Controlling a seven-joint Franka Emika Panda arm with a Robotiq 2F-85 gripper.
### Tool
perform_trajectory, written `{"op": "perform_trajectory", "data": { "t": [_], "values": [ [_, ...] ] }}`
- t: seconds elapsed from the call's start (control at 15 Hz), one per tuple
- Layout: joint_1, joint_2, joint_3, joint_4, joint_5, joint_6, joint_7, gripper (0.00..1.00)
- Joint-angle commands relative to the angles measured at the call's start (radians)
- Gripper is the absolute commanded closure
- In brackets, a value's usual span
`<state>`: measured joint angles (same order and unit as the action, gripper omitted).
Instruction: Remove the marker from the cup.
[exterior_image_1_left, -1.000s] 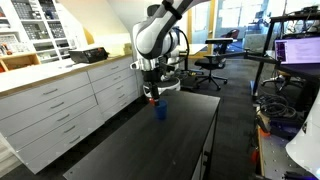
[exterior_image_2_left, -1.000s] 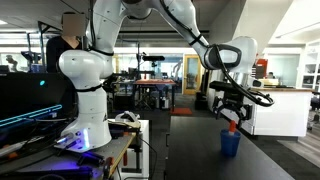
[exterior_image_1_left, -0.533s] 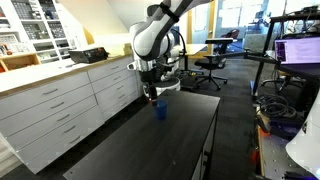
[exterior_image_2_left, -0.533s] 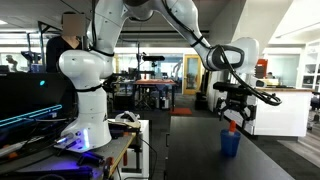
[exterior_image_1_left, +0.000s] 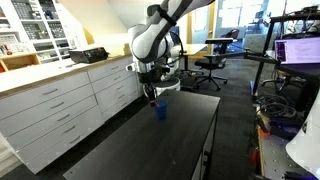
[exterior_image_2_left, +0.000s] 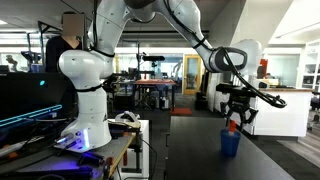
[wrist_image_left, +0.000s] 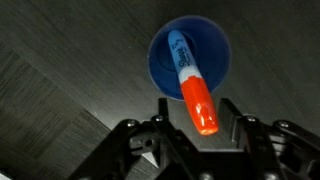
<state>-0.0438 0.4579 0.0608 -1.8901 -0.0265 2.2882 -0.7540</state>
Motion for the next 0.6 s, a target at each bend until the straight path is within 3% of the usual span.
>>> {"op": "perform_trajectory", "data": {
  "t": [0.0, 0.27, 0.53],
  "values": [
    [-0.020, 0.014, 0.011, 0.024, -0.014, 0.007, -0.020, 0.76],
    [-0.024, 0.015, 0.010, 0.030, -0.011, 0.006, -0.027, 0.97],
    [-0.027, 0.016, 0.009, 0.034, -0.012, 0.003, -0.024, 0.93]
  ]
}}
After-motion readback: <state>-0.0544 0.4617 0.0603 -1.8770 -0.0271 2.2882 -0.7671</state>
